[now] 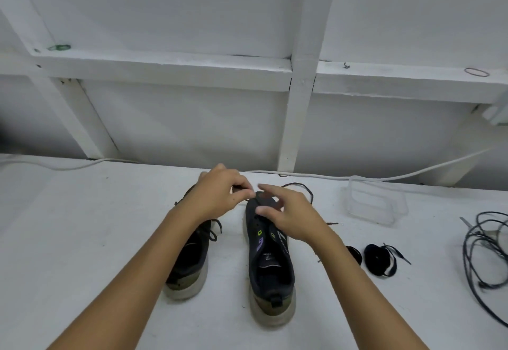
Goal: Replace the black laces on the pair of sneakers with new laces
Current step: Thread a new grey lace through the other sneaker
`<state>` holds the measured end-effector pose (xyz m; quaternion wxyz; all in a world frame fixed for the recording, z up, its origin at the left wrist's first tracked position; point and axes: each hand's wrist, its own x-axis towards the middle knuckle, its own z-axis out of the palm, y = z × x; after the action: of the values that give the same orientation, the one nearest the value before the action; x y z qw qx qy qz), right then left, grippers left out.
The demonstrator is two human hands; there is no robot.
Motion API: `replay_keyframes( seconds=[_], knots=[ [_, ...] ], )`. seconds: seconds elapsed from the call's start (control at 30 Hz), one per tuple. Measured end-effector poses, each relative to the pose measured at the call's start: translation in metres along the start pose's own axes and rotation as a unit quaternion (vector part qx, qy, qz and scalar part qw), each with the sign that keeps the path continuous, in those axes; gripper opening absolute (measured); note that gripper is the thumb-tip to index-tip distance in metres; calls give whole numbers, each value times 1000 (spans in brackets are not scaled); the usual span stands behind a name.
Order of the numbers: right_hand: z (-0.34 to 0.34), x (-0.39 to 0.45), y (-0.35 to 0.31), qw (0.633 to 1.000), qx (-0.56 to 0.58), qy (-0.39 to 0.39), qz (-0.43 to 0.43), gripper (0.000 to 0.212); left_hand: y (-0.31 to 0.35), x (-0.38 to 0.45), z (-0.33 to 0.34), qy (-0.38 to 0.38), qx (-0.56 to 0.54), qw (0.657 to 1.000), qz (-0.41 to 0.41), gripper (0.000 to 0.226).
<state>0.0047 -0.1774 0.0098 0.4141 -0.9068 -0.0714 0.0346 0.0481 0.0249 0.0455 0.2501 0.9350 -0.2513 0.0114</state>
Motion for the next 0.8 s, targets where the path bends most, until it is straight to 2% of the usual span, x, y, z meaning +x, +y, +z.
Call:
replay_keyframes(
  seconds=[0.03,0.1,0.17,0.27,0.33,0.4,0.47,0.53,0.6,0.7,0.8],
  knots=[
    [1,4,-5,1000,-1,-16,-8,16,5,2,-2,-1,9,1000,7,16],
    [3,12,-4,1000,14,19,3,24,9,6,-13,-17,47,999,1,17],
    [1,18,4,992,70,68,78,26,8,8,-31,-48,86,995,-28,18],
    [-4,20,23,954,179,130,204,24,-1,3,-64,-72,85,991,-71,25],
    [-5,18,37,945,156,147,247,21,-11,-3,-88,-51,33,994,-93,28],
    [-6,13,41,964,42,147,218,17,-16,-8,-106,-32,-12,994,-105,28],
    [-7,10,27,986,-22,123,114,51,-14,-10,-110,-33,-45,993,-108,28],
    [-11,12,-4,996,-7,86,3,69,-4,-8,-101,-41,-67,992,-97,29],
    [-13,18,-32,996,-9,51,-77,58,12,-6,-90,-41,-84,993,-75,30],
    [-19,29,-51,992,-36,39,-113,13,25,-3,-84,-42,-99,992,-62,30],
    [-28,41,-34,996,-42,54,-54,22,19,-9,-90,-59,-65,992,-85,31]
  ],
)
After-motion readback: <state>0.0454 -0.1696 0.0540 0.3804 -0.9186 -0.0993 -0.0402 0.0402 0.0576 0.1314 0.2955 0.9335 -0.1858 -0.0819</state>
